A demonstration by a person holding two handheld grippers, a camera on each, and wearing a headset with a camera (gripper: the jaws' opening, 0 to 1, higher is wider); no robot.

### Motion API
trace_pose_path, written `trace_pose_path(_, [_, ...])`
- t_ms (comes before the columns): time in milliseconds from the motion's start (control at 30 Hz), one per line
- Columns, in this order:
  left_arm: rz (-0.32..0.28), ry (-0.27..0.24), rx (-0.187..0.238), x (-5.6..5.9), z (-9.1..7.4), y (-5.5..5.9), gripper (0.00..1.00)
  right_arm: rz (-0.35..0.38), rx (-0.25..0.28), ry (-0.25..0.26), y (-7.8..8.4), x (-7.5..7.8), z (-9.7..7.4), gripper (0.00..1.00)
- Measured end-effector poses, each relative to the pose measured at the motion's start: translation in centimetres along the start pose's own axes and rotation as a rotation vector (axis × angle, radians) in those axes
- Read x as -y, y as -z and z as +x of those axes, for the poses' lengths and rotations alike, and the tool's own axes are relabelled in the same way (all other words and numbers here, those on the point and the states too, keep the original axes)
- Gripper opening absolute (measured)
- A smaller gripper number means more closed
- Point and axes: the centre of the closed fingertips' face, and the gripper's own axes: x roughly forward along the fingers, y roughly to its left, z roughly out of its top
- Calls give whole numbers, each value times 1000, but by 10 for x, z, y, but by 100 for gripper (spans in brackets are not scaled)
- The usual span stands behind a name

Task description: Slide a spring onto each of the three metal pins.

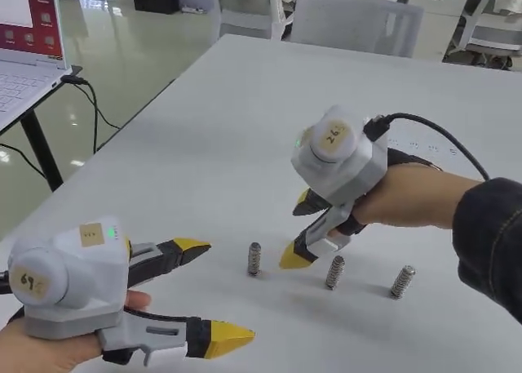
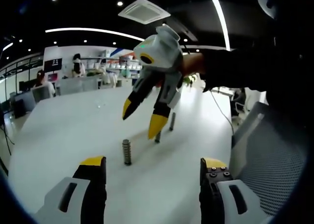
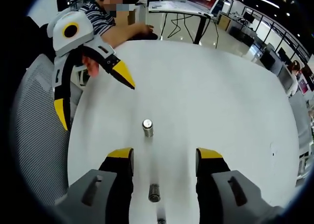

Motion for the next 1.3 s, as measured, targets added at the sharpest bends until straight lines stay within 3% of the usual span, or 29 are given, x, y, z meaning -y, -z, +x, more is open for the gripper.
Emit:
trace_pose_path(667, [7, 22, -8, 3, 4, 0, 74, 86, 122, 86, 13, 5, -24, 77])
trace_pose_path(1300, [4, 28, -4, 5, 6, 0, 75, 228, 245, 202, 40, 12, -50, 85])
